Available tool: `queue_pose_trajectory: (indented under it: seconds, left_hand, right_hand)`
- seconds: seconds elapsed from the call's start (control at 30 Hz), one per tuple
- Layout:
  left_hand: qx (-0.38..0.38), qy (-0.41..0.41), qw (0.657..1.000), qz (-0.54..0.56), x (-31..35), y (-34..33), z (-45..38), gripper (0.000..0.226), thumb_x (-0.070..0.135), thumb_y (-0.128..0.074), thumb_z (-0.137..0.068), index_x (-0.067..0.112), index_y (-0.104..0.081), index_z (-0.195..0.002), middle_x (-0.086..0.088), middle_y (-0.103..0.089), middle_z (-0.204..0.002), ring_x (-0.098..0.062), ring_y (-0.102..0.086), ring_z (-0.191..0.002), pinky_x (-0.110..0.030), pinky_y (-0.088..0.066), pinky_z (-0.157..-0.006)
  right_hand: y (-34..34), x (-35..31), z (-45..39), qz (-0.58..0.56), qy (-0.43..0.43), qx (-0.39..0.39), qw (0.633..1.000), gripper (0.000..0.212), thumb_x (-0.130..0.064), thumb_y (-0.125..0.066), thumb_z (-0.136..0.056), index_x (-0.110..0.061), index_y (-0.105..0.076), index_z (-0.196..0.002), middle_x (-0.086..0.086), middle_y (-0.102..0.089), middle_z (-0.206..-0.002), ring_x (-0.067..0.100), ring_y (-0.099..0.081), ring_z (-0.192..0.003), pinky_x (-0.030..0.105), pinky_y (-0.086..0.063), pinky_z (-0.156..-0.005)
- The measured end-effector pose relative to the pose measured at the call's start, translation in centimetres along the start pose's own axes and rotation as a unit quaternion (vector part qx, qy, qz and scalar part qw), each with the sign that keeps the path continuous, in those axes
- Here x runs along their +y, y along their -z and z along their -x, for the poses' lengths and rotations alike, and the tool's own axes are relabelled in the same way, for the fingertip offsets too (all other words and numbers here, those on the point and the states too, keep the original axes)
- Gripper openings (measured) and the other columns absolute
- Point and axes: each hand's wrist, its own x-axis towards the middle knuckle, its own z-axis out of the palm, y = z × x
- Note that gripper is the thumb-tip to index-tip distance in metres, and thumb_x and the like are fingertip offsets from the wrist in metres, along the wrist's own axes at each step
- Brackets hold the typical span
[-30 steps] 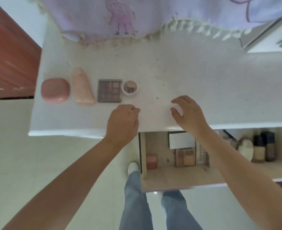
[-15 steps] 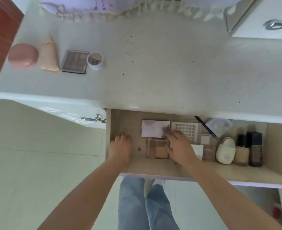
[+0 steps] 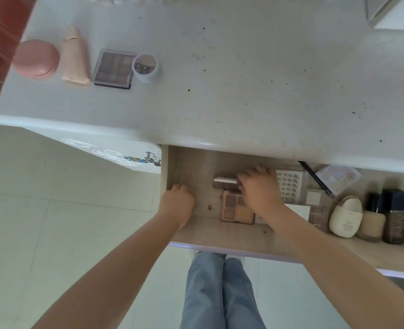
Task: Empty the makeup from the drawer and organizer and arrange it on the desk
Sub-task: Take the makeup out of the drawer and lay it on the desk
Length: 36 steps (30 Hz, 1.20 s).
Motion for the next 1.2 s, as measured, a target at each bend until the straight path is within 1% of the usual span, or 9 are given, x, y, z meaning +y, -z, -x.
queue_pose_trajectory:
  seconds: [0.07, 0.17, 0.27, 0.37, 0.53, 0.67, 0.8, 0.97, 1.2]
  left_hand:
    - [0.019, 0.001, 0.997, 0.071, -0.8, 1.1, 1.7, 0.035, 0.016, -0.037, -0.097, 0.026, -0.052, -0.127, -0.009, -0.050, -0.121, -0.026, -0.045, -0.118, -0.031, -0.041, -0.093]
    - [0.098, 0.034, 0.964, 0.245, -2.4, 2.8, 4.7, 0.027, 0.029, -0.043, -0.094, 0.013, -0.061, -0.107, -0.008, -0.059, -0.103, -0.023, -0.055, -0.102, -0.026, -0.041, -0.078]
    - [0.208, 0.083, 0.863, 0.453, -3.8, 5.0, 7.0, 0.018, 0.024, -0.056, -0.087, 0.010, -0.064, -0.095, 0.002, -0.062, -0.079, -0.010, -0.059, -0.070, -0.010, -0.039, -0.061]
    - [0.283, 0.139, 0.744, 0.589, -5.4, 8.2, 7.8, 0.017, 0.006, -0.062, -0.082, 0.018, -0.057, -0.094, 0.009, -0.057, -0.069, 0.003, -0.056, -0.051, -0.008, -0.045, -0.059]
    - [0.307, 0.157, 0.637, 0.690, -8.2, 13.2, 5.9, 0.020, 0.000, -0.058, -0.085, 0.014, -0.048, -0.094, 0.003, -0.056, -0.076, -0.007, -0.058, -0.061, -0.019, -0.053, -0.054]
    - [0.264, 0.179, 0.650, 0.690, -9.9, 15.2, 2.8, 0.022, -0.003, -0.059, -0.081, 0.014, -0.046, -0.084, -0.005, -0.056, -0.087, -0.022, -0.055, -0.080, -0.033, -0.051, -0.072]
    - [0.244, 0.142, 0.698, 0.658, -10.1, 15.9, 0.0, 0.020, 0.003, -0.060, -0.082, 0.013, -0.048, -0.094, -0.001, -0.054, -0.087, -0.017, -0.051, -0.083, -0.015, -0.041, -0.061]
    - [0.264, 0.130, 0.702, 0.649, -9.0, 16.7, -2.4, 0.013, 0.006, -0.056, -0.085, 0.013, -0.046, -0.089, 0.012, -0.046, -0.069, -0.007, -0.046, -0.068, -0.001, -0.036, -0.051]
    - [0.224, 0.143, 0.750, 0.606, -9.9, 16.0, -3.4, 0.018, 0.018, -0.059, -0.085, 0.014, -0.042, -0.088, -0.010, -0.063, -0.091, -0.032, -0.065, -0.085, -0.039, -0.052, -0.080]
  right_hand:
    - [0.8, -0.1, 1.7, -0.059, 0.037, -0.001, 0.998, 0.032, -0.015, -0.088, -0.032, -0.015, -0.061, -0.049, 0.000, -0.056, -0.046, 0.022, -0.056, -0.048, 0.024, -0.042, -0.046]
    - [3.3, -0.5, 4.0, -0.212, -0.012, -0.006, 0.977, 0.008, -0.012, -0.072, -0.072, -0.005, -0.068, -0.075, 0.009, -0.065, -0.067, 0.026, -0.058, -0.067, 0.026, -0.033, -0.060]
    - [6.5, -1.2, 4.7, -0.349, -0.067, -0.012, 0.935, 0.014, -0.017, -0.059, -0.086, -0.011, -0.066, -0.096, 0.000, -0.061, -0.083, 0.013, -0.050, -0.076, 0.015, -0.033, -0.062]
    - [10.5, -2.0, 3.3, -0.500, -0.152, 0.050, 0.851, 0.008, -0.013, -0.062, -0.083, -0.015, -0.065, -0.091, -0.003, -0.062, -0.078, 0.010, -0.057, -0.072, 0.006, -0.041, -0.061]
    - [15.4, -3.0, -1.8, -0.628, -0.208, 0.123, 0.740, 0.013, -0.009, -0.064, -0.082, -0.015, -0.058, -0.093, -0.008, -0.062, -0.073, 0.003, -0.058, -0.064, 0.010, -0.047, -0.060]
    - [16.4, -3.5, -6.2, -0.626, -0.241, 0.131, 0.729, 0.018, -0.006, -0.063, -0.081, -0.015, -0.056, -0.096, -0.005, -0.061, -0.069, 0.011, -0.054, -0.067, 0.031, -0.045, -0.074]
    - [15.9, -3.5, -8.7, -0.618, -0.289, 0.127, 0.720, 0.019, -0.006, -0.061, -0.083, -0.014, -0.055, -0.100, -0.007, -0.058, -0.070, 0.007, -0.053, -0.066, 0.021, -0.043, -0.065]
    - [14.1, -3.0, -9.9, -0.598, -0.326, 0.132, 0.720, 0.018, -0.009, -0.060, -0.085, -0.012, -0.056, -0.101, -0.005, -0.058, -0.073, 0.008, -0.050, -0.065, 0.019, -0.040, -0.062]
    - [12.8, -3.3, -10.3, -0.456, -0.318, 0.108, 0.824, 0.026, -0.016, -0.058, -0.086, -0.004, -0.059, -0.109, 0.008, -0.066, -0.090, 0.018, -0.057, -0.085, 0.020, -0.037, -0.074]
